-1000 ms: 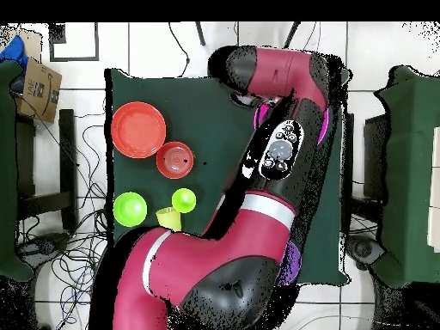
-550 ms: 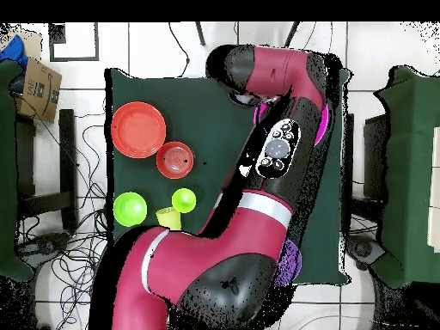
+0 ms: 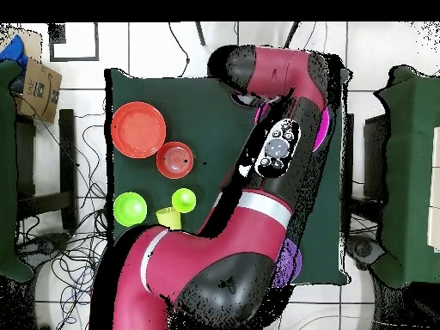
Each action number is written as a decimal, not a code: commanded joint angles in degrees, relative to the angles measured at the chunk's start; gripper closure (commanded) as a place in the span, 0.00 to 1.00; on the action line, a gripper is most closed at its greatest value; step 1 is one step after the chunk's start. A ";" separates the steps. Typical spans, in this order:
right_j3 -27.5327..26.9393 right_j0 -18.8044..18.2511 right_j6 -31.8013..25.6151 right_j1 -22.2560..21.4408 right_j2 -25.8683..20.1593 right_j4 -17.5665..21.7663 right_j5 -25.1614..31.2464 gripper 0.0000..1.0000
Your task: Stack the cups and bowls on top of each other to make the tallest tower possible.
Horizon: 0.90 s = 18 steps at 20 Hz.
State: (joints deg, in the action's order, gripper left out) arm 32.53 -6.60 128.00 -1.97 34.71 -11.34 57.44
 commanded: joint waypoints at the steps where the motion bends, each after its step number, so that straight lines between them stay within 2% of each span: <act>1: 0.63 0.82 9.39 -0.03 -2.96 -1.20 5.40 0.00; 18: 2.18 0.33 8.00 -0.75 -3.66 -1.54 4.33 0.00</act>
State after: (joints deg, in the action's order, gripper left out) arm 32.53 -6.60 128.00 -1.83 34.93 -11.80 57.45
